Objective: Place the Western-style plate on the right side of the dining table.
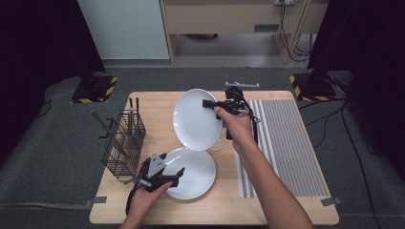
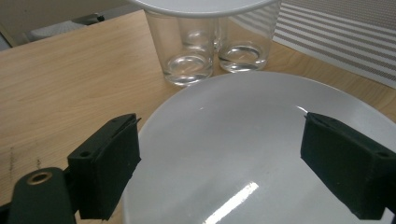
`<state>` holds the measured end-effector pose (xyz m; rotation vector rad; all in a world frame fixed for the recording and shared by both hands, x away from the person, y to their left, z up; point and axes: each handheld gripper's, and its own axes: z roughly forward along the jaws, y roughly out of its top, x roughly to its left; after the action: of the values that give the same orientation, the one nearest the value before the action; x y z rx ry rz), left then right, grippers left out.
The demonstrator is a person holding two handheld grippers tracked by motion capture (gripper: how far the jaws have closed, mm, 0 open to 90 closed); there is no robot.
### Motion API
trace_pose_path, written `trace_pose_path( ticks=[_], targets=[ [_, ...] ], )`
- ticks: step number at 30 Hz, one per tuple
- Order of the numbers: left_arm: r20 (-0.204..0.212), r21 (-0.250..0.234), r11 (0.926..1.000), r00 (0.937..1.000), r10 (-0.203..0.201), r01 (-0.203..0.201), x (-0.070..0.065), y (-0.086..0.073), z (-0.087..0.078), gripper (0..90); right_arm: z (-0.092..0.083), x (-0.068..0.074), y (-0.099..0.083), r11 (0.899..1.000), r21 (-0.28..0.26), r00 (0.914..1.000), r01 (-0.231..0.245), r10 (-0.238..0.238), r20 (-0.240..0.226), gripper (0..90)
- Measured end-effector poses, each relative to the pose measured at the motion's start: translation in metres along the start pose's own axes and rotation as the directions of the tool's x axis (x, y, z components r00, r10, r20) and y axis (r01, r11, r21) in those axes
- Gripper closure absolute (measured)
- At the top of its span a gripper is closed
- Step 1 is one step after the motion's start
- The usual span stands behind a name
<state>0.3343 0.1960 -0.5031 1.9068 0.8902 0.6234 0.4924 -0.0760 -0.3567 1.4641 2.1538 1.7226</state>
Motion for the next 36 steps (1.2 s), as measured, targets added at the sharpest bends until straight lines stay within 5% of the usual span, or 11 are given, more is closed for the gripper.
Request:
trace_pose_path(
  ticks=[11, 36],
  targets=[
    [-0.014, 0.022, 0.9997, 0.9999, 0.007, -0.007, 0.002, -0.002, 0.002, 11.2, -0.005, -0.002, 0.007, 1.0, -0.015, 0.9999, -0.007, 0.007, 0.013, 83.3],
    [-0.012, 0.038, 0.9992, 0.9999, 0.01, -0.009, 0.002, -0.004, 0.006, 10.3, -0.057, -0.03, 0.031, 0.993, -0.112, 0.9972, -0.037, 0.044, 0.06, 83.3]
  ],
)
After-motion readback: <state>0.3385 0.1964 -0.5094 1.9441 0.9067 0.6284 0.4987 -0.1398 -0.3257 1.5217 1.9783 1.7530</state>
